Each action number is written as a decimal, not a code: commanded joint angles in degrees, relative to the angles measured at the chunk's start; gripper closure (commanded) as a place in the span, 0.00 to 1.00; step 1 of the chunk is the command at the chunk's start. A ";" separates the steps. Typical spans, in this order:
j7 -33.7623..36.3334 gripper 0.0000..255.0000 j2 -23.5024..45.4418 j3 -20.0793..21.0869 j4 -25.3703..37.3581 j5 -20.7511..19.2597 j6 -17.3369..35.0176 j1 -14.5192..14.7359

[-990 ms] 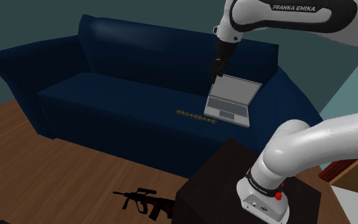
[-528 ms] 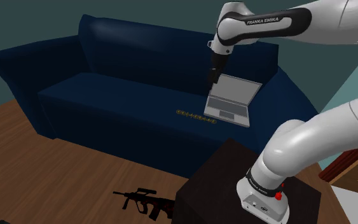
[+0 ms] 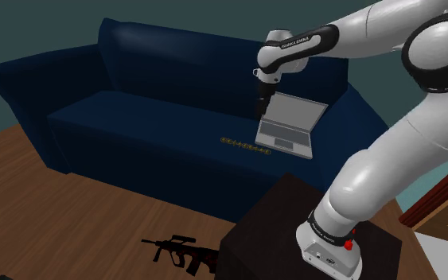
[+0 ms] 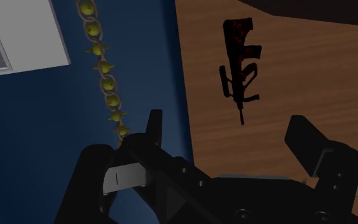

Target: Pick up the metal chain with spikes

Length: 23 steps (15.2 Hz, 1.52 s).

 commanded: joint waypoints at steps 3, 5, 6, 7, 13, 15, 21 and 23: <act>-6.89 0.00 9.56 -2.42 3.58 3.59 3.49 0.13; -10.43 0.00 14.47 -3.17 5.82 5.81 4.72 -0.18; -12.18 0.00 16.96 -3.38 7.05 6.97 5.22 -0.44; -13.90 0.00 19.46 -3.48 8.37 8.15 5.64 -0.80; -22.85 0.00 34.38 -2.20 17.80 14.43 6.64 -4.32; -25.15 0.00 39.25 -1.31 21.54 15.96 6.48 -5.82; -29.77 0.00 52.72 1.44 33.61 18.57 4.88 -10.08; -29.99 0.00 53.82 1.74 33.75 18.92 5.81 -10.28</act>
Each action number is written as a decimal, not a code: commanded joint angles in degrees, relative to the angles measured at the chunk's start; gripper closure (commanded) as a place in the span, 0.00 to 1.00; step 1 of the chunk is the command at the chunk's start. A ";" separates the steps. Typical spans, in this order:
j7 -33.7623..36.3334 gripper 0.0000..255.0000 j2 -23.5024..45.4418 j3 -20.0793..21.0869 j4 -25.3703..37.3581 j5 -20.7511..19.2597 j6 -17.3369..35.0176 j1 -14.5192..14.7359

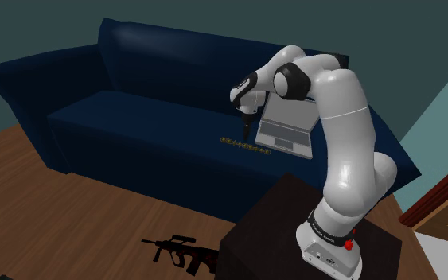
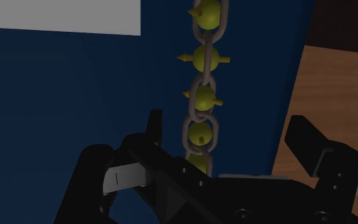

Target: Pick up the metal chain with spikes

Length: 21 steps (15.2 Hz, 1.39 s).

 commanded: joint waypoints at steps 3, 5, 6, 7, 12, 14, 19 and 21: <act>-0.56 0.00 2.64 0.65 0.92 0.75 1.59 -0.56; -0.76 0.00 3.80 0.95 1.19 1.10 2.46 -0.77; -0.82 0.00 4.14 1.03 1.28 1.19 2.71 -0.83; -0.82 0.00 4.13 1.03 1.28 1.19 2.71 -0.83; -0.71 1.00 4.00 1.02 1.30 1.15 2.56 -0.75; -0.71 1.00 3.99 1.02 1.28 1.15 2.57 -0.74; -0.62 1.00 2.96 0.73 0.98 0.85 1.85 -0.62; -0.41 1.00 1.82 0.44 0.76 0.50 0.96 -0.41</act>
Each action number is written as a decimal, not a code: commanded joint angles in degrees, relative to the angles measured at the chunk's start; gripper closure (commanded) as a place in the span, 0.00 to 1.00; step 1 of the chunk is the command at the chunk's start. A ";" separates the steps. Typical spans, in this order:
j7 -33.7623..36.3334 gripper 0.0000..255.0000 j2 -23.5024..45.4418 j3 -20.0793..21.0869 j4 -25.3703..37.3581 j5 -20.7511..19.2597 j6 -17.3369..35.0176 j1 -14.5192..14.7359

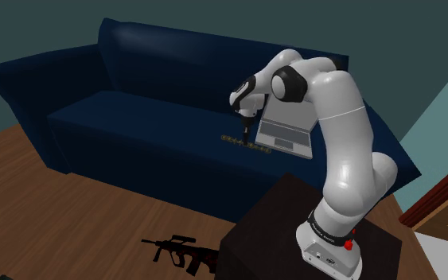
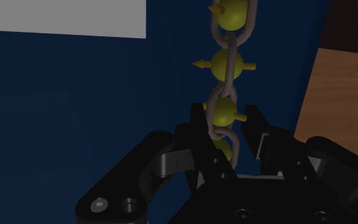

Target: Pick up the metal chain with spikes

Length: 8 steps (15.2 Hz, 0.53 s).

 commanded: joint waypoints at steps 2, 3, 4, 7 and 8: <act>0.41 1.00 -1.52 -0.38 -0.04 -0.51 -1.42 0.32; 0.52 1.00 -2.06 -0.52 -0.09 -0.69 -1.89 0.41; 0.63 1.00 -2.60 -0.66 -0.15 -0.87 -2.36 0.51; 0.98 1.00 -4.19 -1.07 -0.24 -1.41 -3.80 0.79; 1.09 1.00 -4.71 -1.20 -0.25 -1.60 -4.29 0.87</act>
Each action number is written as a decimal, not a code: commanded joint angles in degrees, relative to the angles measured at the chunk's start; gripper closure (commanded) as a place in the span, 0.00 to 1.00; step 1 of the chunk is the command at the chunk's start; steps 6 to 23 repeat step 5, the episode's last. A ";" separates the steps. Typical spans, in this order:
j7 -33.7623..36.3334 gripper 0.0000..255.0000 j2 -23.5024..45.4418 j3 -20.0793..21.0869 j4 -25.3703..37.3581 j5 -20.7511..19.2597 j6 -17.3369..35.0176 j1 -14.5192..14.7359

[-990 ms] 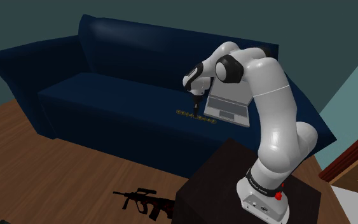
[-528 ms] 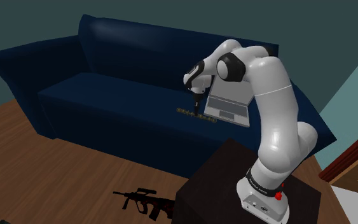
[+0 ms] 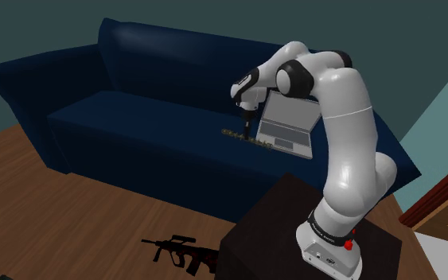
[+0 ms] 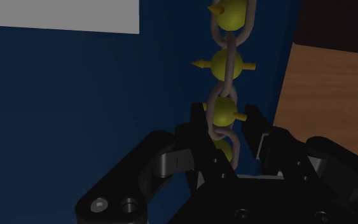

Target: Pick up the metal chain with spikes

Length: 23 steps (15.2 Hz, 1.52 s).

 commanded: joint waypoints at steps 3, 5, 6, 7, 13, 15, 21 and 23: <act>0.55 1.00 -1.96 -0.51 0.35 -0.75 -2.22 0.33; 0.56 1.00 -2.03 -0.52 0.35 -0.78 -2.30 0.34; 0.56 1.00 -2.03 -0.52 0.35 -0.78 -2.30 0.34; 0.56 1.00 -2.03 -0.52 0.35 -0.78 -2.30 0.34; 0.56 1.00 -2.03 -0.52 0.35 -0.78 -2.30 0.34; 0.56 1.00 -2.03 -0.52 0.35 -0.78 -2.30 0.34; 0.56 1.00 -2.03 -0.52 0.35 -0.78 -2.30 0.34; 0.56 1.00 -2.03 -0.52 0.35 -0.78 -2.30 0.34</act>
